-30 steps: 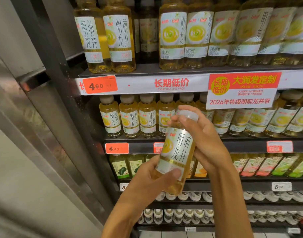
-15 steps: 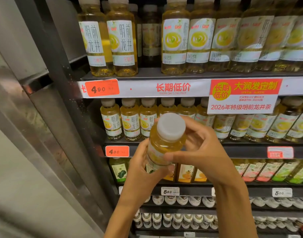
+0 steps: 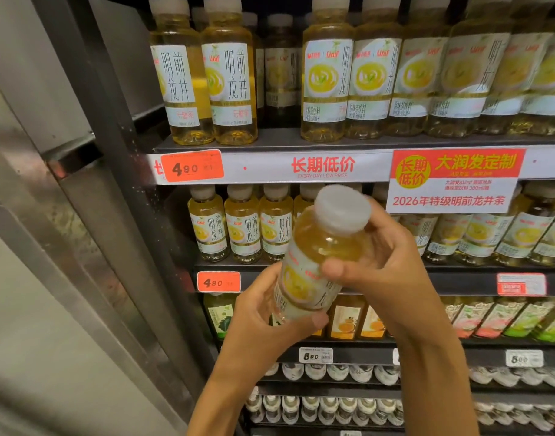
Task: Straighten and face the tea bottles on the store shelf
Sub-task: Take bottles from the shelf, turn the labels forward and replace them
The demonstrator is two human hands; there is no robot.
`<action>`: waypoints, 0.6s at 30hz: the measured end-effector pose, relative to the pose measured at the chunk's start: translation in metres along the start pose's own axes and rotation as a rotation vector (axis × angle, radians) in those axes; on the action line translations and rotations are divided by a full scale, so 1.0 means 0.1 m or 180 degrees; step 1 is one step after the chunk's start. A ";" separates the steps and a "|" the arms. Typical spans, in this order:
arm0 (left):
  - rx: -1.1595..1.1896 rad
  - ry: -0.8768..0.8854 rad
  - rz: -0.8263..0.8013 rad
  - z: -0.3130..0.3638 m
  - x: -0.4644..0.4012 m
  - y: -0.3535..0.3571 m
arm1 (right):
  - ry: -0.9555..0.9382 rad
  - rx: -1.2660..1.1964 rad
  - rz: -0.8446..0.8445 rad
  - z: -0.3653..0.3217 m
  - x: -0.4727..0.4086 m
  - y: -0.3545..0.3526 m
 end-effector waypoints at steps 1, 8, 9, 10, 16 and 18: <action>0.0080 -0.0040 -0.0039 0.01 0.01 0.00 | 0.0040 -0.0110 0.0071 0.02 -0.01 -0.01; 0.0459 -0.0464 -0.0253 -0.04 0.04 0.13 | 0.0461 -0.0654 0.0464 0.16 -0.02 -0.10; 0.0492 -0.0532 -0.0178 -0.06 0.02 0.12 | 0.0453 -0.0688 0.0513 0.16 -0.02 -0.11; 0.0492 -0.0574 -0.0160 -0.08 0.01 0.11 | 0.0432 -0.0687 0.0559 0.16 -0.03 -0.12; 0.0983 -0.0812 -0.0155 -0.17 0.05 0.11 | 0.0352 -0.0827 0.0818 0.22 -0.06 -0.14; 0.1543 -0.1069 -0.0417 -0.20 0.06 0.16 | 0.0372 -0.0935 0.0841 0.26 -0.07 -0.14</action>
Point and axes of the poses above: each hand's wrist, its own x-axis away from the middle knuckle, its own y-axis out of the palm, z = x × y, the point moved 5 cm from there along -x, towards the middle knuckle, and after that the axes turned 3 degrees about -x, right-handed, at the moved point
